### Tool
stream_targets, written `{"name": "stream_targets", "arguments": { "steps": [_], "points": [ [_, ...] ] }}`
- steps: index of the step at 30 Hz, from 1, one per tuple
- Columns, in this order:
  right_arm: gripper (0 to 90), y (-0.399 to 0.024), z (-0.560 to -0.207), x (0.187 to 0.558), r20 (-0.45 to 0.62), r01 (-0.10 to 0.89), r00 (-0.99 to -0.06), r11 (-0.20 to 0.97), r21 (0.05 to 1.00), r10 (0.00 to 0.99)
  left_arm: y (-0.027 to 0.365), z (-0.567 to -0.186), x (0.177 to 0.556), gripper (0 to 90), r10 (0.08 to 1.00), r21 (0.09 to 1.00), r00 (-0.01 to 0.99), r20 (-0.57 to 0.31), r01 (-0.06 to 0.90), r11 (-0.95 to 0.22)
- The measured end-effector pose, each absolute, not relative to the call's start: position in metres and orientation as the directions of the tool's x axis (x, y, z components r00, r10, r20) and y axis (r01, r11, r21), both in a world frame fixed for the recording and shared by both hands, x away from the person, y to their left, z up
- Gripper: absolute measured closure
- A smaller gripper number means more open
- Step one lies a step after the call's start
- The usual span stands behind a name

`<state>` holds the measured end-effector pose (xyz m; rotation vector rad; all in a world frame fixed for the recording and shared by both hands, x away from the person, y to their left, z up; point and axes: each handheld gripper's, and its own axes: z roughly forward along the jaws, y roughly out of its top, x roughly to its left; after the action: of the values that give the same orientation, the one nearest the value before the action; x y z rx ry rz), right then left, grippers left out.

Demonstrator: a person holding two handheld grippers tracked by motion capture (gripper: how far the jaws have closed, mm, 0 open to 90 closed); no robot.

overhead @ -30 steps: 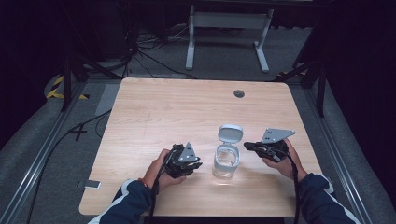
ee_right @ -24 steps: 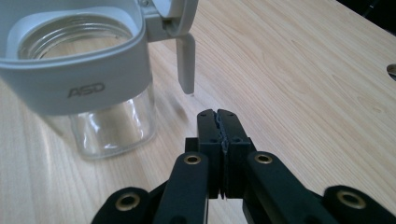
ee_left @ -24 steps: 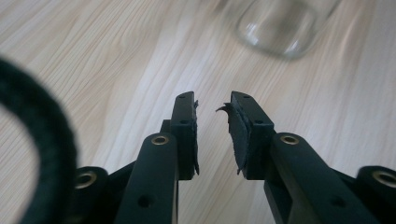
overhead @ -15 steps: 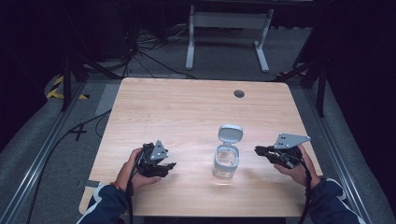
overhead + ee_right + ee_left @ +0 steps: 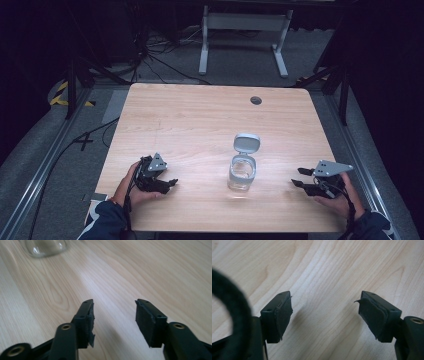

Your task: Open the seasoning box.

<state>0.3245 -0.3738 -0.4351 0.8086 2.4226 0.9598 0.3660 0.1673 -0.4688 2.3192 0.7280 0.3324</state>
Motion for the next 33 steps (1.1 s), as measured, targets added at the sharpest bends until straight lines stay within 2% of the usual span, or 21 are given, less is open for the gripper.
{"name": "stream_targets", "arguments": {
  "steps": [6, 7, 9, 13, 33],
  "points": [
    [40.2, -0.395, -0.455, 0.318, -0.122, 0.419, -0.717, 0.564, 0.712, 0.687, 0.170, -0.476, 0.367, 22.5, 0.584, 0.701, 0.812, -0.020, 0.428, -0.571],
    [35.8, -0.401, -0.461, 0.319, -0.096, 0.433, -0.709, 0.539, 0.723, 0.698, 0.169, -0.479, 0.367, 17.9, 0.590, 0.718, 0.807, -0.019, 0.422, -0.554],
    [33.5, -0.404, -0.462, 0.320, -0.082, 0.438, -0.704, 0.522, 0.731, 0.706, 0.166, -0.480, 0.367, 15.3, 0.593, 0.717, 0.805, -0.014, 0.422, -0.555],
    [25.5, -0.408, -0.467, 0.325, -0.032, 0.473, -0.677, 0.468, 0.747, 0.735, 0.165, -0.479, 0.368, 13.8, 0.589, 0.713, 0.808, -0.006, 0.416, -0.564],
    [24.3, -0.407, -0.467, 0.327, -0.039, 0.467, -0.681, 0.474, 0.746, 0.731, 0.163, -0.480, 0.371, 9.0, 0.595, 0.707, 0.803, -0.013, 0.429, -0.563]
  ]
}}
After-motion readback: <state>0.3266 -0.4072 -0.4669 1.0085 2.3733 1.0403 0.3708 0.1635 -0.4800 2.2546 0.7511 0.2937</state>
